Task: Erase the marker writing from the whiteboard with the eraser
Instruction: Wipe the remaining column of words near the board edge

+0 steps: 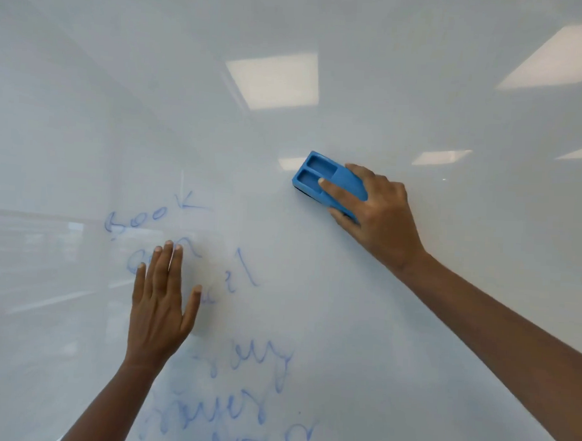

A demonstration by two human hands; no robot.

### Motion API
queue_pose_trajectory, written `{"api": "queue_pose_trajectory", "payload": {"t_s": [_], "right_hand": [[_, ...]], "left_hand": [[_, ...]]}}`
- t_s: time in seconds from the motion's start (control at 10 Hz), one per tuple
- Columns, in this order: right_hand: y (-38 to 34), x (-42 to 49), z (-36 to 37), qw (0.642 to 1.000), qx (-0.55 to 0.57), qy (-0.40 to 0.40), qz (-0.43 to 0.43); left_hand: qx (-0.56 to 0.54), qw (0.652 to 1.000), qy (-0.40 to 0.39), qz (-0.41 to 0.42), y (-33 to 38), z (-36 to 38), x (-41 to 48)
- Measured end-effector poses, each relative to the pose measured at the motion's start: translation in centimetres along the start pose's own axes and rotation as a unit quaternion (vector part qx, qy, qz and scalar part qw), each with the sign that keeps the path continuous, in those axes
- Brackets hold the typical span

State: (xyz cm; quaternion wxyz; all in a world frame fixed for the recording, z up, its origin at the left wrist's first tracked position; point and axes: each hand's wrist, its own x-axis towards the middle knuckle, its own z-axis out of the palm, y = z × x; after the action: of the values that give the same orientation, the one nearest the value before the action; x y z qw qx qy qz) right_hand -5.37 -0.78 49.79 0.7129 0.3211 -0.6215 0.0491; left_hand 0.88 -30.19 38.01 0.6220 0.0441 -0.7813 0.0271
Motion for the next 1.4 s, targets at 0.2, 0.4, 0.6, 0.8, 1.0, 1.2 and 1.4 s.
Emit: {"api": "queue_pose_trajectory", "payload": {"t_s": [0.2,0.4,0.6,0.8,1.0,1.2,1.4], "right_hand": [[-6.8,-8.8,1.6,0.999,0.038,0.008,-0.023],[-12.2,-21.6,1.0,0.954,0.014,-0.208,-0.215],[-6.3,-15.8,0.0,0.957,0.046,-0.100,-0.267],[-1.8,-6.6,-0.8,1.000,-0.016,0.000,0.023],[-9.6,-17.4,1.1,0.986,0.062,-0.112,-0.105],[-9.0,-19.6,2.1,0.758,-0.395,-0.041,-0.517],[-7.3,-8.2,1.1,0.988,0.032,-0.056,-0.140]], "left_hand": [[0.008,0.999,-0.042,-0.002,-0.3,0.8,-1.6],[-0.001,0.999,-0.047,0.002,0.8,1.8,-2.2],[-0.018,0.999,-0.028,-0.008,1.1,2.1,-2.5],[-0.037,0.999,-0.017,-0.023,1.4,2.4,-2.6],[-0.063,0.997,-0.004,-0.043,1.8,2.9,-2.5],[-0.066,0.998,0.007,-0.022,1.2,2.8,-2.6],[-0.068,0.997,0.018,-0.009,0.9,2.7,-2.5]]}}
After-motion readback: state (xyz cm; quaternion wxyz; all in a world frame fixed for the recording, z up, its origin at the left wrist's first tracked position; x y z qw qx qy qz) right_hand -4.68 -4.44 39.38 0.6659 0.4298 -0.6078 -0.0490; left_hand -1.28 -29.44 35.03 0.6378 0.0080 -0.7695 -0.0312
